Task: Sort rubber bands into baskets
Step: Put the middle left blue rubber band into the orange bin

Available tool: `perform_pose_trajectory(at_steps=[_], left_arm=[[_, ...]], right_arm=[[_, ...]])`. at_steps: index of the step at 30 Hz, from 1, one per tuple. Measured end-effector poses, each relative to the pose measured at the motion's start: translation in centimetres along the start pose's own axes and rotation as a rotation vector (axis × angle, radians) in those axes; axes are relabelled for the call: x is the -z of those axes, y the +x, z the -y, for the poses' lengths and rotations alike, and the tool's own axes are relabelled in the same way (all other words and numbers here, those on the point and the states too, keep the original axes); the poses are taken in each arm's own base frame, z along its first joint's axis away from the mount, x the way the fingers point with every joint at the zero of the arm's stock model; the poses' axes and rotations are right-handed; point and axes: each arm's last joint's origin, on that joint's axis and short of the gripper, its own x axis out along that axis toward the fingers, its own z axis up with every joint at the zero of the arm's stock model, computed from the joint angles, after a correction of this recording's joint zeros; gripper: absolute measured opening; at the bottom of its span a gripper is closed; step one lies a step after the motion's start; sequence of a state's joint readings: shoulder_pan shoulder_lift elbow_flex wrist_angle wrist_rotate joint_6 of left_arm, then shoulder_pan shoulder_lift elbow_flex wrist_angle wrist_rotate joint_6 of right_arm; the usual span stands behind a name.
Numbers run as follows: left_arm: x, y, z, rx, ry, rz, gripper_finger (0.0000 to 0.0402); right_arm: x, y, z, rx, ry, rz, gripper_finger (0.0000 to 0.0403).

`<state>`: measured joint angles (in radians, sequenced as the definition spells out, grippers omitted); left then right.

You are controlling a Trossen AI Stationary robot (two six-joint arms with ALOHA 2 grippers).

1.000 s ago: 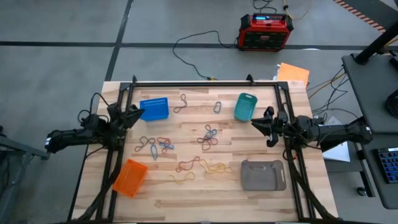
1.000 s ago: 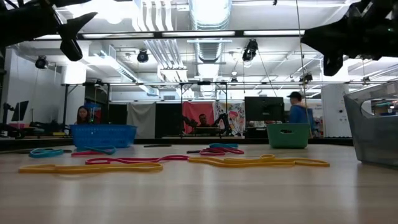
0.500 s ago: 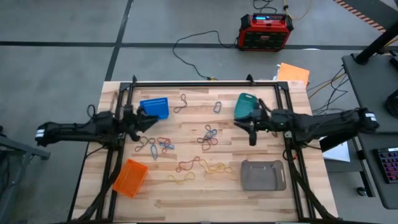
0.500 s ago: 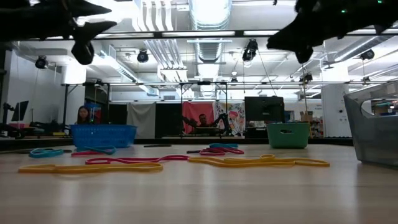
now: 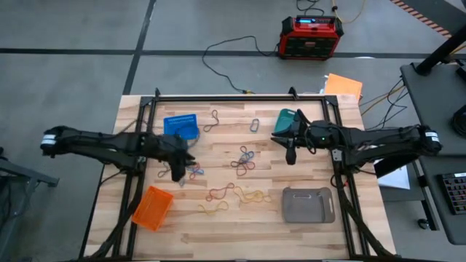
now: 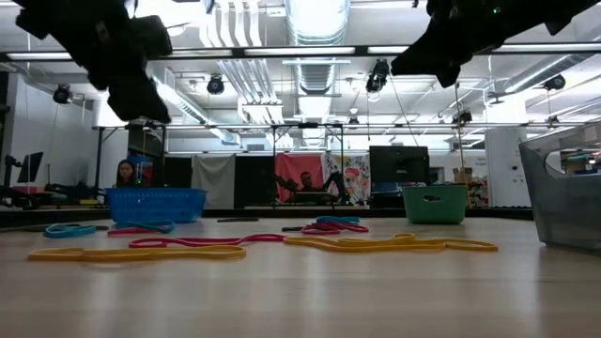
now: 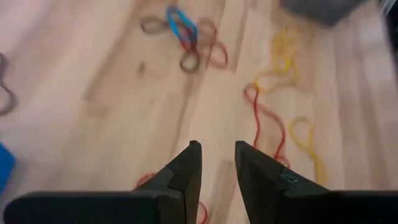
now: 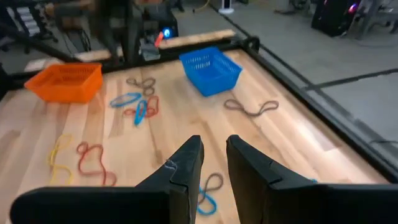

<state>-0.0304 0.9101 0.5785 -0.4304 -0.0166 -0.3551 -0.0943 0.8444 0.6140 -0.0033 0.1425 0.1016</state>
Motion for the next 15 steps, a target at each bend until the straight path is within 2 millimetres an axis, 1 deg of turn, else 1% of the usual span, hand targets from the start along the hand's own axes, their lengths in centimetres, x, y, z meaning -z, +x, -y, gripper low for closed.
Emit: perform_pose_trajectory(at_steps=[2, 5, 11, 15], left_arm=[[0.5, 1.3, 0.4, 0.005, 0.024, -0.044, 0.0081], [0.8, 2.7, 1.0, -0.002, 0.056, -0.072, 0.0081], [1.7, 4.5, 1.8, -0.081, 0.105, -0.117, 0.0081], [2.2, 5.7, 1.8, -0.144, 0.128, -0.151, 0.0081]], right_arm=[[-0.1, -0.2, 0.2, 0.01, -0.009, 0.009, 0.0068], [-0.2, -0.2, 0.6, 0.026, -0.018, 0.012, 0.0068], [-0.2, 0.0, 1.3, 0.06, -0.028, 0.008, 0.0068], [-0.1, 0.0, 1.6, 0.074, -0.029, 0.0, 0.0068]])
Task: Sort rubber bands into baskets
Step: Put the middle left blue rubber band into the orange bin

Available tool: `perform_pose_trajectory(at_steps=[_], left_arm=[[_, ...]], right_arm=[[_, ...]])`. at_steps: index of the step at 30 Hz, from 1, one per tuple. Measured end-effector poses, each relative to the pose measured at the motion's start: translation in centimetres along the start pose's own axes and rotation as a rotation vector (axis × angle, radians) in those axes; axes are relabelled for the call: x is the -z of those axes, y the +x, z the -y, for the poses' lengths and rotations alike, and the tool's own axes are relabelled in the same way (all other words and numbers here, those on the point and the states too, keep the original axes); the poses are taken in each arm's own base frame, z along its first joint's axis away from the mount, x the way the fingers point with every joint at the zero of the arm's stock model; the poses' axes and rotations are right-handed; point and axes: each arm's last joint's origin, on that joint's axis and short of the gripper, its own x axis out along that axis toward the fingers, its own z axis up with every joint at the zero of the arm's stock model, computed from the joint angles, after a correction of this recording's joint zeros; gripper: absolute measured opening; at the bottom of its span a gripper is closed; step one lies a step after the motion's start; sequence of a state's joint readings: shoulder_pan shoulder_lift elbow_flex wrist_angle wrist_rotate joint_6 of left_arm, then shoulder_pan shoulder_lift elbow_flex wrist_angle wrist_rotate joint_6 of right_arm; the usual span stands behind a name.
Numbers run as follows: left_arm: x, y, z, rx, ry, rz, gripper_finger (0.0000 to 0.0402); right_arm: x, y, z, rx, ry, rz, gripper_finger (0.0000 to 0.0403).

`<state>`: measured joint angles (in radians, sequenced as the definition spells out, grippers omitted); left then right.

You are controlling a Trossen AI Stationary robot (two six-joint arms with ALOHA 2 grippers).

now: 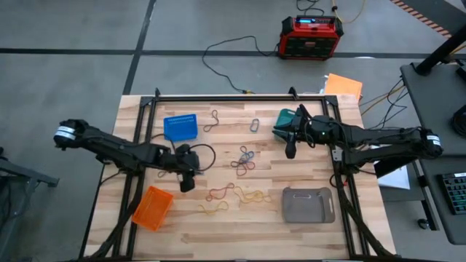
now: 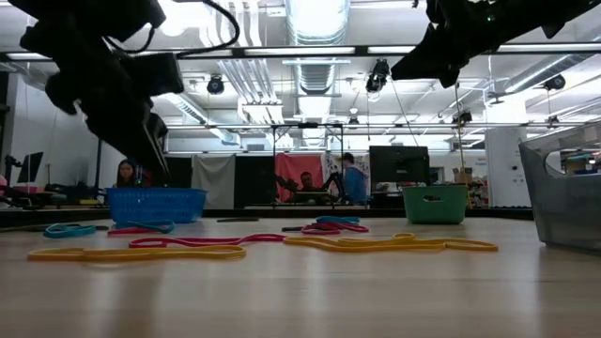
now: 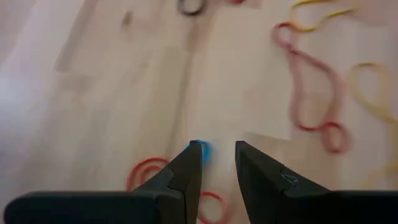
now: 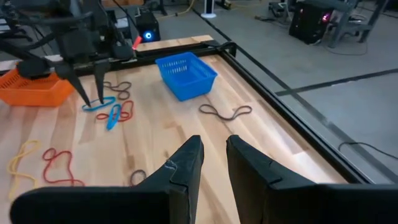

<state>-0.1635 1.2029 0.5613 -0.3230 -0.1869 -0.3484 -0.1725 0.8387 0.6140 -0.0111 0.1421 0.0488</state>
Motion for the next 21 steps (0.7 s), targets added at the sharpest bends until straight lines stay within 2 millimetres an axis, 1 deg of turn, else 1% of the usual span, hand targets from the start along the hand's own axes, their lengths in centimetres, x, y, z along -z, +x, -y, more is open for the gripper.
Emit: perform_pose_trajectory(at_steps=[3, 8, 12, 17, 21], left_arm=[[0.1, 0.8, -0.1, -0.076, 0.009, -0.017, 0.0081], [-0.3, 1.9, 0.3, -0.09, 0.072, -0.058, 0.0085], [-0.6, 2.8, 0.6, -0.099, 0.138, -0.099, 0.0105], [-0.3, 4.1, 0.7, -0.113, 0.205, -0.162, 0.0134], [0.1, 4.8, 0.7, -0.12, 0.231, -0.197, 0.0143]], right_arm=[[0.2, 0.0, 0.1, 0.006, -0.002, -0.018, 0.0068], [0.3, 0.0, 0.1, 0.006, -0.002, -0.029, 0.0068], [0.4, 0.0, 0.1, 0.006, -0.002, -0.038, 0.0068], [0.4, 0.0, 0.1, 0.006, -0.002, -0.038, 0.0068], [0.4, 0.0, 0.1, 0.006, -0.001, -0.038, 0.0068]])
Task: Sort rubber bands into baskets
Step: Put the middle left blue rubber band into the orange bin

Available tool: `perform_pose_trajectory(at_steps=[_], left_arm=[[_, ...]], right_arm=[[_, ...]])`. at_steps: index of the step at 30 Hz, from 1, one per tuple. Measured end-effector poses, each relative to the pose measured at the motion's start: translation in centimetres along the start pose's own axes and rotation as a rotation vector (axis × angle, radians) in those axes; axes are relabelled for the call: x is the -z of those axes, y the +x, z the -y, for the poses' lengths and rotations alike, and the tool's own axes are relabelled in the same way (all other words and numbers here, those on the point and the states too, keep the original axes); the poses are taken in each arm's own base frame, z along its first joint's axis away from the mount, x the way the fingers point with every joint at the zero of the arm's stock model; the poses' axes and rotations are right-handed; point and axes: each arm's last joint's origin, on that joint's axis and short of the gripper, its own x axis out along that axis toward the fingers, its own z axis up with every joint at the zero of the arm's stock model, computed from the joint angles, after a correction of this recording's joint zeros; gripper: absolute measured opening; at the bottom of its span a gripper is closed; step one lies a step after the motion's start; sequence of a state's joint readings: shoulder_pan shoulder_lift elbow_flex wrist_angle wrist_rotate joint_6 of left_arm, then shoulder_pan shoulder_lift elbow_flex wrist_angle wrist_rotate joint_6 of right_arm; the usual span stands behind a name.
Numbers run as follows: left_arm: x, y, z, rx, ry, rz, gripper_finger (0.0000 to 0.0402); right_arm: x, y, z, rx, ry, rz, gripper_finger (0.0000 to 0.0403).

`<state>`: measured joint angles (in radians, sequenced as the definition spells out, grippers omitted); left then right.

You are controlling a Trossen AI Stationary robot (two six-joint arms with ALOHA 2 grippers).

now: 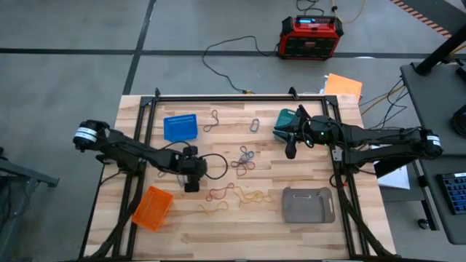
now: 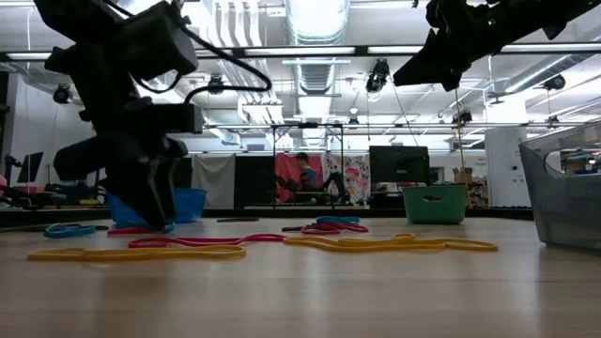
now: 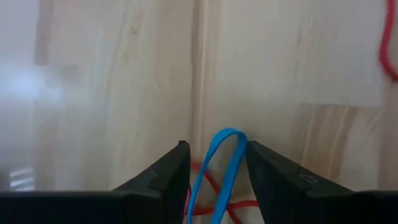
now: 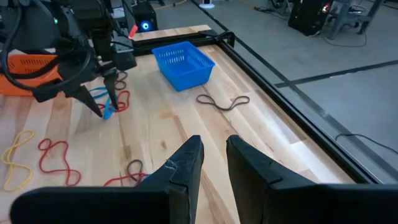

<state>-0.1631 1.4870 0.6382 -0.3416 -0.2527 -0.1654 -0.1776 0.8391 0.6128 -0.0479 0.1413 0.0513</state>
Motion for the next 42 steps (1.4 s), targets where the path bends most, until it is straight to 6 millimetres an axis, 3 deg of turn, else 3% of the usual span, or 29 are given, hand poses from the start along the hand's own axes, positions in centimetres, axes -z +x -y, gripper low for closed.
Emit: perform_pose_trajectory(at_steps=[7, 14, 21, 27, 31, 34, 38, 42], left_arm=[[0.2, 0.3, 0.1, 0.002, 0.004, -0.01, 0.0118], [0.3, 0.3, 0.0, 0.003, 0.012, -0.016, 0.0012], [-1.0, -0.8, 0.1, 0.002, 0.002, 0.024, 0.0001], [-3.3, -4.3, -0.1, 0.018, 0.013, 0.083, 0.0], [-4.4, -8.1, 0.3, 0.078, 0.032, 0.163, 0.0], [-4.5, -11.3, 1.0, 0.235, 0.0, 0.192, 0.0], [-3.3, -15.0, 2.4, 0.523, -0.232, 0.028, 0.0], [-0.6, -16.8, 4.5, 0.525, -0.369, -0.176, 0.0]], right_arm=[[0.0, 0.0, 0.0, 0.0, -0.001, 0.0, 0.0068], [0.0, 0.0, 0.0, 0.0, -0.001, 0.0, 0.0068], [0.0, 0.0, 0.0, 0.0, -0.003, 0.0, 0.0068], [0.0, 0.0, 0.0, -0.001, -0.003, -0.001, 0.0068], [0.0, 0.0, 0.0, -0.001, -0.003, -0.001, 0.0068], [0.0, 0.0, 0.0, -0.001, -0.002, -0.001, 0.0068], [0.0, 0.0, 0.0, -0.001, 0.0, -0.002, 0.0068], [0.2, 0.1, 0.0, 0.0, -0.001, -0.007, 0.0068]])
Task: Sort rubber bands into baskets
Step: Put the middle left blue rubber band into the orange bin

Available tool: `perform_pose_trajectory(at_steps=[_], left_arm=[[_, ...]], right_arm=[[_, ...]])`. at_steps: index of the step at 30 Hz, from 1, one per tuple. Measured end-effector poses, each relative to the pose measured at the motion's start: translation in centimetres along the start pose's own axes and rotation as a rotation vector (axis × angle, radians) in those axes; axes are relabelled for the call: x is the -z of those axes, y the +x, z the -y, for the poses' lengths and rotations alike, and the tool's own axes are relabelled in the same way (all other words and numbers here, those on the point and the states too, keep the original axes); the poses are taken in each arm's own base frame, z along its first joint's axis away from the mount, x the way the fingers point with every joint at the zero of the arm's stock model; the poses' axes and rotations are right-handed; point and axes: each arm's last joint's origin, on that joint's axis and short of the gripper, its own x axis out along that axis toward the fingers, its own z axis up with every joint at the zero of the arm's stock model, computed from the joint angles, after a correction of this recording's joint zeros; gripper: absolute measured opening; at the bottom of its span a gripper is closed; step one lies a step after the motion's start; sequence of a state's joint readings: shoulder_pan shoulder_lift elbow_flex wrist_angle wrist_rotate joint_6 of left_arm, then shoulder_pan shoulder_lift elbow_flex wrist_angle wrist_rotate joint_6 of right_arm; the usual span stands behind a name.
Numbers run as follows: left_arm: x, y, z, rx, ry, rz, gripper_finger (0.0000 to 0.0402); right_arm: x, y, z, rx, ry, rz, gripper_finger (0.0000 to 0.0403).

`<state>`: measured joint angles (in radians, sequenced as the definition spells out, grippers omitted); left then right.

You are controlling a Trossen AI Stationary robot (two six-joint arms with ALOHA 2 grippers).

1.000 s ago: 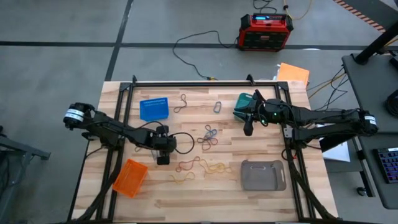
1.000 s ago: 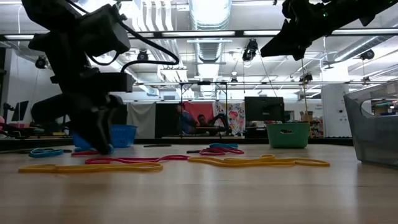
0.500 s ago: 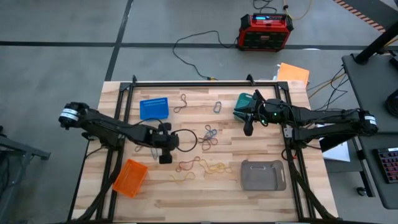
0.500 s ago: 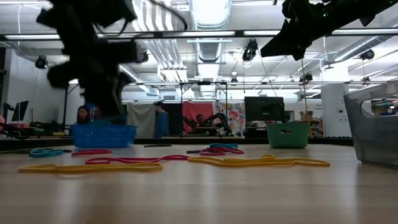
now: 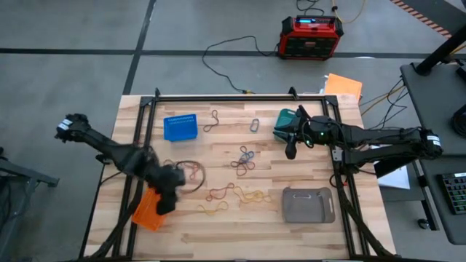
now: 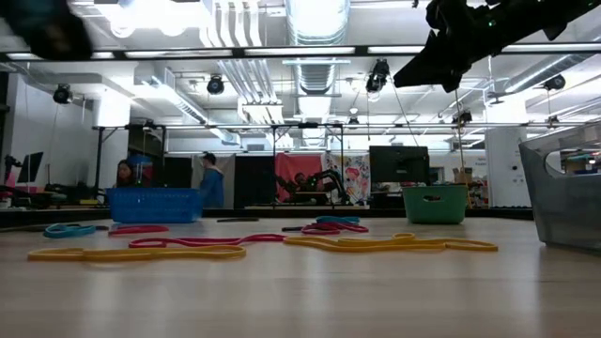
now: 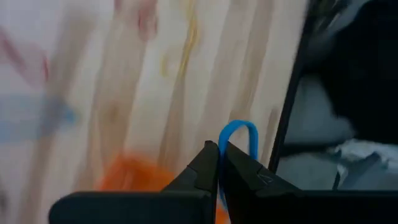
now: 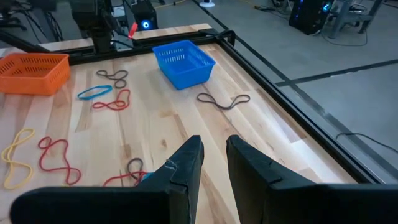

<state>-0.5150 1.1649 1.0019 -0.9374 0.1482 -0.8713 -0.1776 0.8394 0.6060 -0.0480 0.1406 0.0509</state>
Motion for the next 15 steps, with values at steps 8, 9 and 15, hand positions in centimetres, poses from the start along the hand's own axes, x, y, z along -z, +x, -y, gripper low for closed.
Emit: perform_pose_trajectory(at_steps=[8, 9, 15], left_arm=[[4.1, 2.2, 0.7, -0.176, -0.099, -0.137, 0.0], [4.3, 2.6, 0.6, -0.198, -0.106, -0.15, 0.0], [5.1, 5.4, -0.7, -0.316, -0.14, -0.237, 0.0]], right_arm=[[0.2, 0.0, 0.0, 0.0, -0.002, -0.006, 0.0068], [0.2, 0.0, 0.0, 0.0, -0.002, -0.006, 0.0068], [0.2, 0.0, 0.0, 0.001, -0.014, -0.005, 0.0068]])
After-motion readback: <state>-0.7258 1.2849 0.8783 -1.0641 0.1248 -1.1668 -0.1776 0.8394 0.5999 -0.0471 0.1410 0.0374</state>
